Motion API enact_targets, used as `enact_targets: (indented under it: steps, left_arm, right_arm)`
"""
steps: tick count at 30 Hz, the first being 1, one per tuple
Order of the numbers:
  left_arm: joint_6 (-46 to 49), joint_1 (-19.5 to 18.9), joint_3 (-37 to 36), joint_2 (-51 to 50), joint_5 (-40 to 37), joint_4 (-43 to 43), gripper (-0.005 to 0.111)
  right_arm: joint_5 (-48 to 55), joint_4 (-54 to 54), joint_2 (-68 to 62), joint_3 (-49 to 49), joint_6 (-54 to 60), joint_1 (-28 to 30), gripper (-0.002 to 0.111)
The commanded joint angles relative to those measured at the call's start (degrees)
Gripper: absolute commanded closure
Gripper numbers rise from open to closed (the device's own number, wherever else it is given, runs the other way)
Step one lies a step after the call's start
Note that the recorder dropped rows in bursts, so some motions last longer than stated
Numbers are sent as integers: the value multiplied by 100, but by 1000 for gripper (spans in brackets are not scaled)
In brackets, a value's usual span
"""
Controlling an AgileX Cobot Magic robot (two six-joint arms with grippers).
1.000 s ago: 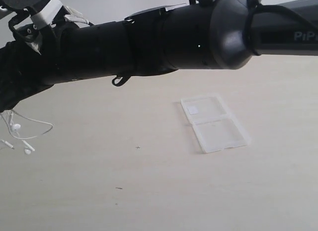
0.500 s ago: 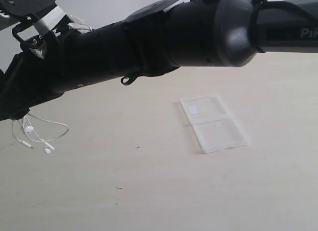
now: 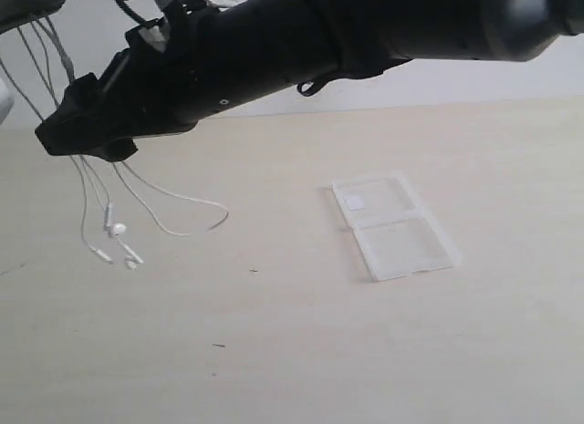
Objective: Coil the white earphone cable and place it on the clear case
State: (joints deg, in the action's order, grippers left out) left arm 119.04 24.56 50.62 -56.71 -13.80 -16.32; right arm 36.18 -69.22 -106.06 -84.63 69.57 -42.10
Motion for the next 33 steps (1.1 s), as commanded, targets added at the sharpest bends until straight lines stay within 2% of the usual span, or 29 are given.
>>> enact_targets:
  steps: [1, 5, 9, 21, 33]
  left_arm:
    - [-142, 312, 81, -122, 282, 55, 107]
    - [-246, 500, 140, -251, 412, 55, 107]
    - [-274, 524, 151, -301, 480, 55, 107]
    - [-337, 524, 151, -288, 529, -19, 107]
    - [-337, 524, 151, -288, 568, -148, 107]
  right_arm:
    - [297, 448, 209, -32, -500, 248, 38]
    - [635, 699, 310, -32, -631, 318, 38]
    - [883, 751, 321, -32, -672, 318, 38]
    - [695, 754, 145, -32, -661, 308, 38]
    - [547, -235, -258, -32, 10, 308, 38]
